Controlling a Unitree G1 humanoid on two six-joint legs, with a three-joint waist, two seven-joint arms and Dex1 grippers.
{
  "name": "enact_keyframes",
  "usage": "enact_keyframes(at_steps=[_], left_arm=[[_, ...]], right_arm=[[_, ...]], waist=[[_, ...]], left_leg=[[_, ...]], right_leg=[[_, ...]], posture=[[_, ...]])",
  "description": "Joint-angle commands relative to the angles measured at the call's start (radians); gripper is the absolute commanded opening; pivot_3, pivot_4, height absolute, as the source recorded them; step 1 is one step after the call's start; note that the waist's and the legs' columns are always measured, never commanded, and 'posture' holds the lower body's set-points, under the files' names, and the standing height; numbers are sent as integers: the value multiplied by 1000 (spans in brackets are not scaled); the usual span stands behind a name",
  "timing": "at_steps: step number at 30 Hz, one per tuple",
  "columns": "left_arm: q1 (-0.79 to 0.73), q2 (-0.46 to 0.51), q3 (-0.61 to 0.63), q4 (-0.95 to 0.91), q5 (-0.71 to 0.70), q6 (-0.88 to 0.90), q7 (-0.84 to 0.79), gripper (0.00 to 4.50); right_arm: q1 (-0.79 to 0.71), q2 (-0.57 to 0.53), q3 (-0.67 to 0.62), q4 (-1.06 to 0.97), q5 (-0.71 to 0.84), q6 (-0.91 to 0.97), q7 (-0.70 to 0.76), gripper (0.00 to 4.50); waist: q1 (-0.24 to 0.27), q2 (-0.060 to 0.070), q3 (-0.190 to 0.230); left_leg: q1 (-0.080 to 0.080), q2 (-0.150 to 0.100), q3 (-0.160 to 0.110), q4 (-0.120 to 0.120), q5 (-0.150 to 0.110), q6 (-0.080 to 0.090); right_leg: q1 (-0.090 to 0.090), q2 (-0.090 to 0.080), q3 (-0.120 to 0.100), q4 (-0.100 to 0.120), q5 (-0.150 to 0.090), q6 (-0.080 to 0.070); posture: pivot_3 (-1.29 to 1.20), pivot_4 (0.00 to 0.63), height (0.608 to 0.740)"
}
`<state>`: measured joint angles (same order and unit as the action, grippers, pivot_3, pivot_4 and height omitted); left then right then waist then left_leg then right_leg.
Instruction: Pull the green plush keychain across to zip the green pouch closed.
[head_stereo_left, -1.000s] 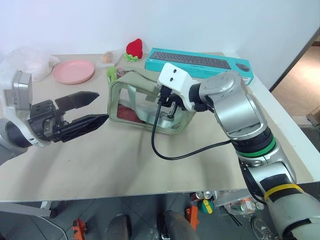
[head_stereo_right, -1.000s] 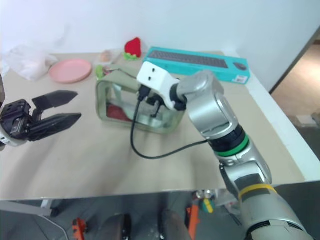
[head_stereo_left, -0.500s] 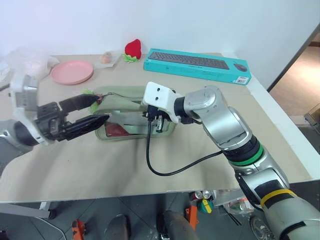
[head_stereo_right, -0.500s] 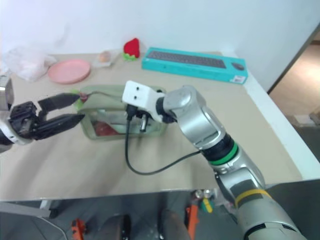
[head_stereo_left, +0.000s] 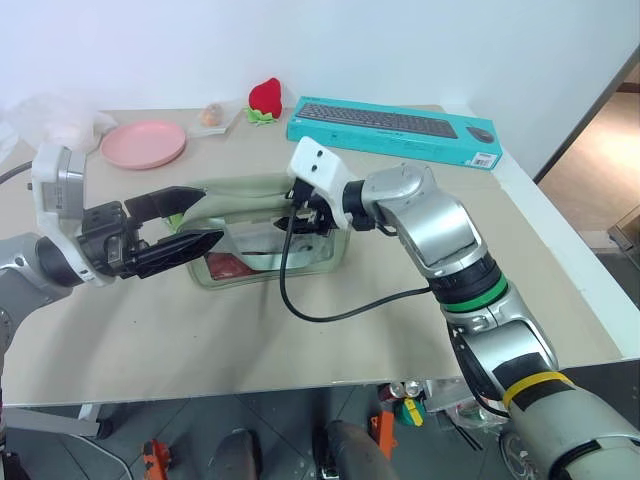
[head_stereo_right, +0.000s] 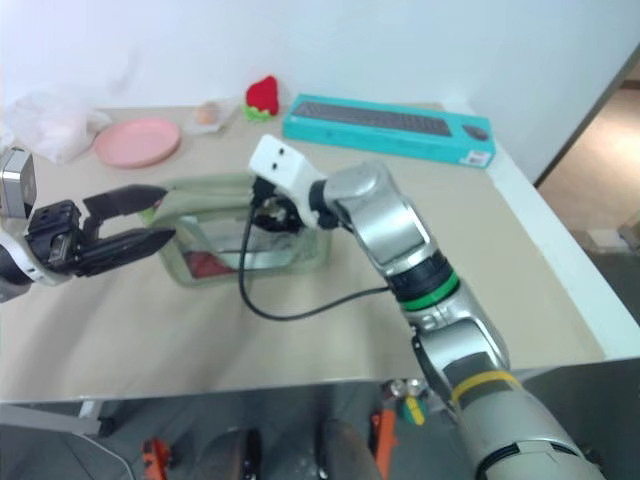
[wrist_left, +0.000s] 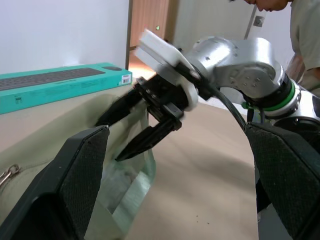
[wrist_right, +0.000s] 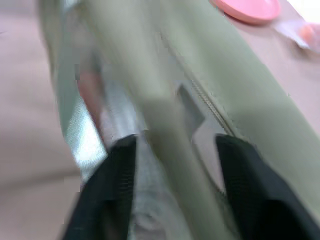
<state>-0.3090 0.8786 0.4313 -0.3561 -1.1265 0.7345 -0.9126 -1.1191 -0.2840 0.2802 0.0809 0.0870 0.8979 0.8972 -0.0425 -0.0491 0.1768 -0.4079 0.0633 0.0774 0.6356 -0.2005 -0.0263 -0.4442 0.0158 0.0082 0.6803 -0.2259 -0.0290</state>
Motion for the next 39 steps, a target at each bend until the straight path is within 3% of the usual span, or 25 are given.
enact_keyframes(at_steps=[1, 7, 14, 19, 37, 39], left_arm=[[-31, 50, 55, 2, 12, -20, -24, 4500], [-9, 104, 103, 38, 46, -22, -72, 4500], [10, 100, 119, 38, 57, -23, -81, 4500], [5, 93, 101, 43, 63, -26, -84, 4500], [-2, 69, 100, 58, 89, -39, -90, 4500], [-1, 69, 107, 58, 89, -39, -87, 4500]], right_arm=[[-62, 5, -164, -43, 162, 47, 44, 2920], [-26, -105, -345, -145, 399, 89, 158, 2920], [173, -344, -286, -177, 313, -101, 193, 2920], [222, -414, -247, -118, 256, -204, 190, 2920], [201, -298, -107, 13, 210, -301, 196, 2920], [203, -294, -109, 25, 210, -313, 198, 2389]], waist=[[0, 0, 0], [0, 0, 0], [1, 1, 1], [-5, 2, 1], [-4, 2, 1], [-4, 2, 1]], left_leg=[[-1, 0, 0, 0, 0, 0], [-1, -1, 0, -2, -2, 1], [0, -2, 0, -2, -3, 1], [0, -1, 1, -2, -3, 1], [0, -1, 0, -2, -3, 0], [0, -1, 0, -2, -3, 0]], right_leg=[[0, 0, 0, 0, 0, 1], [0, -1, -1, -1, -3, 2], [1, -3, -1, -2, -4, 2], [0, -1, 0, -2, -4, 2], [0, -1, 0, -1, -4, 2], [0, -1, 0, -1, -4, 2]], posture=[[0, 150, 740], [0, 150, 740], [0, 150, 740], [0, 150, 740], [0, 150, 740], [0, 150, 740]])
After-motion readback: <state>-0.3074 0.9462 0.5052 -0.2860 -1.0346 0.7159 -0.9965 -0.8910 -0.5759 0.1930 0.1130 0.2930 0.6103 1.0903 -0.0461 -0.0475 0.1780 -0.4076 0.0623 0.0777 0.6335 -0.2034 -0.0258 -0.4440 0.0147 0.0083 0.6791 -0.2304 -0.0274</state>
